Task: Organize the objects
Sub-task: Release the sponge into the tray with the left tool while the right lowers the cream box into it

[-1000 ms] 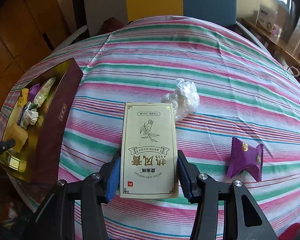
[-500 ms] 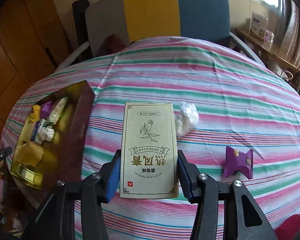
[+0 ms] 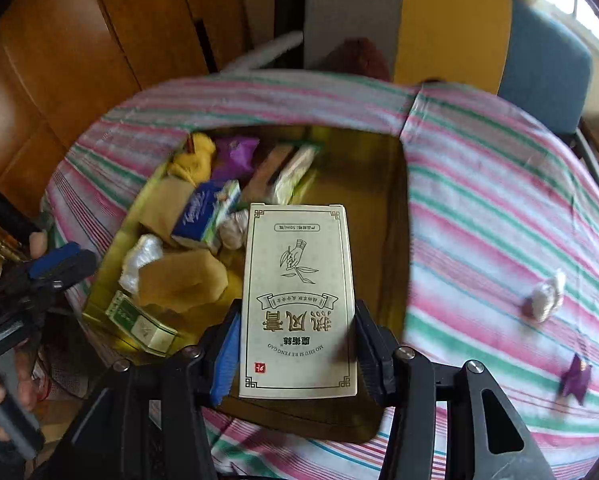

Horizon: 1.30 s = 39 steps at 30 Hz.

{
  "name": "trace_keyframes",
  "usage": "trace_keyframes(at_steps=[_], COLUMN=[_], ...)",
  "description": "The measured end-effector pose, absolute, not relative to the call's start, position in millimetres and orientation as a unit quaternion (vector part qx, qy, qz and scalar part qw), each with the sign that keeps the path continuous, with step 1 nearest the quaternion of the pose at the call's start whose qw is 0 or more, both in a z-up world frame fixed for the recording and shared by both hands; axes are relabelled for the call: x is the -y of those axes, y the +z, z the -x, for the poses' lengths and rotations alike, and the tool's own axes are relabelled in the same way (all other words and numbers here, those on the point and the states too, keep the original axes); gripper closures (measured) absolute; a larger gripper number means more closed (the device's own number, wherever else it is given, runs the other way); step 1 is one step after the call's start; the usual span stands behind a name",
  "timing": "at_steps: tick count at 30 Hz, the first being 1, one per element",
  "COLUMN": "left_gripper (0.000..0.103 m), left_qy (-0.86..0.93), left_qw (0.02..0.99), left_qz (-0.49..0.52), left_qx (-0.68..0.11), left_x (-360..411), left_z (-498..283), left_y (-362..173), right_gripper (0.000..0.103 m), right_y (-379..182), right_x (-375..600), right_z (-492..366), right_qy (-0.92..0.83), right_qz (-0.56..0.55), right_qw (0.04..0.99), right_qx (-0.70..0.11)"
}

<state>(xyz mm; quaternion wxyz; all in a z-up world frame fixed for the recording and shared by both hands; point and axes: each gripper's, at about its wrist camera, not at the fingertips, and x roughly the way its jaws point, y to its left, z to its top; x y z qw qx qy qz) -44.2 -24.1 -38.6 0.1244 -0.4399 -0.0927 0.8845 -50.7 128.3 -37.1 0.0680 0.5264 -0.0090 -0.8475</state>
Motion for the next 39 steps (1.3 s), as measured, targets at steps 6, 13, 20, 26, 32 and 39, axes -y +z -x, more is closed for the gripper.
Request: trace_keyframes(at_steps=[6, 13, 20, 26, 32, 39], left_gripper=[0.042, 0.042, 0.042, 0.042, 0.041, 0.041], left_qy=[0.881, 0.883, 0.885, 0.891, 0.894, 0.897], left_qw=[0.123, 0.126, 0.121, 0.115, 0.111, 0.109], left_qz=[0.445, 0.442, 0.441, 0.435, 0.43, 0.426], left_qx=[0.101, 0.098, 0.088, 0.069, 0.054, 0.04], left_x=[31.1, 28.4, 24.0, 18.9, 15.0, 10.6], left_z=[42.4, 39.7, 35.5, 31.2, 27.7, 25.0], left_y=[-45.0, -42.3, -40.1, -34.8, -32.6, -29.4], right_gripper=[0.05, 0.045, 0.033, 0.027, 0.025, 0.02], right_y=[-65.8, -73.8, -66.5, -56.8, -52.5, -45.1], right_x=[-99.7, -84.9, -92.6, -105.5, -117.2, -125.5], right_z=[57.9, 58.0, 47.4, 34.1, 30.5, 25.0], right_qy=[-0.833, -0.817, -0.827, -0.839, -0.846, -0.86], right_qz=[-0.549, -0.56, -0.541, -0.522, -0.513, -0.494], right_qw=[0.071, 0.12, 0.127, 0.118, 0.106, 0.094], right_qx=[0.006, 0.065, 0.089, 0.095, 0.094, 0.086])
